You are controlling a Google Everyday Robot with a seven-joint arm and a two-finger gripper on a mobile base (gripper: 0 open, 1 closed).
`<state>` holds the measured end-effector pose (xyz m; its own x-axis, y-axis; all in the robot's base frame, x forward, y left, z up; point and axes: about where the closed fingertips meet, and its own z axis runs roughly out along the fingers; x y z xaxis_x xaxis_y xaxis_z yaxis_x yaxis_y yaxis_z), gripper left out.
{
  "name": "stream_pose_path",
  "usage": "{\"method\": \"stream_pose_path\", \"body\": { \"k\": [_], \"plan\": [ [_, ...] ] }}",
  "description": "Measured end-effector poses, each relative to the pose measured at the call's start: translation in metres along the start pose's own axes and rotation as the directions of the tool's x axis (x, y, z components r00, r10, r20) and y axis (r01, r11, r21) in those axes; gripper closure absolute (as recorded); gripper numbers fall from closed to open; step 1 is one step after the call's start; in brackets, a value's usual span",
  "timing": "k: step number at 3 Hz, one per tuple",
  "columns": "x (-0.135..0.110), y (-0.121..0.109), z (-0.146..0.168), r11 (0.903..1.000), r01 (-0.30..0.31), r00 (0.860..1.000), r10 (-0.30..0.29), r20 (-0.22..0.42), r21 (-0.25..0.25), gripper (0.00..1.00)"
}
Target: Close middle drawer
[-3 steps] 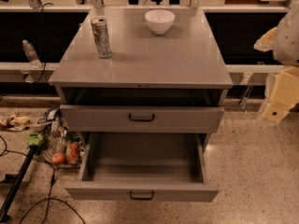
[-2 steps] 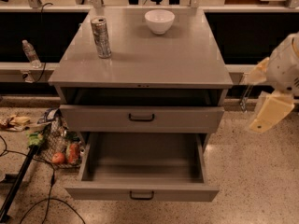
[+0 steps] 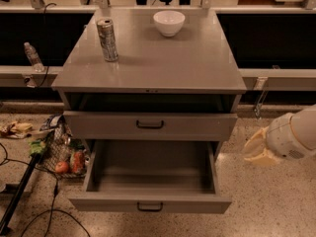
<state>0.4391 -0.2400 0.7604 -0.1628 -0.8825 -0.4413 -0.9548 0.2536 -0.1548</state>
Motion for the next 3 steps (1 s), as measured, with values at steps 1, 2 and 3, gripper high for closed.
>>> {"method": "stream_pose_path", "body": {
  "k": [1,2,3],
  "plan": [
    [0.03,0.015,0.071,0.9987,-0.013,0.996,0.018,0.09,-0.049,0.96],
    [0.039,0.019,0.092,0.9973,-0.019,0.994,0.027,0.11,-0.071,1.0],
    [0.039,0.019,0.092,0.9973,-0.019,0.994,0.026,0.109,-0.07,1.0]
  ]
}}
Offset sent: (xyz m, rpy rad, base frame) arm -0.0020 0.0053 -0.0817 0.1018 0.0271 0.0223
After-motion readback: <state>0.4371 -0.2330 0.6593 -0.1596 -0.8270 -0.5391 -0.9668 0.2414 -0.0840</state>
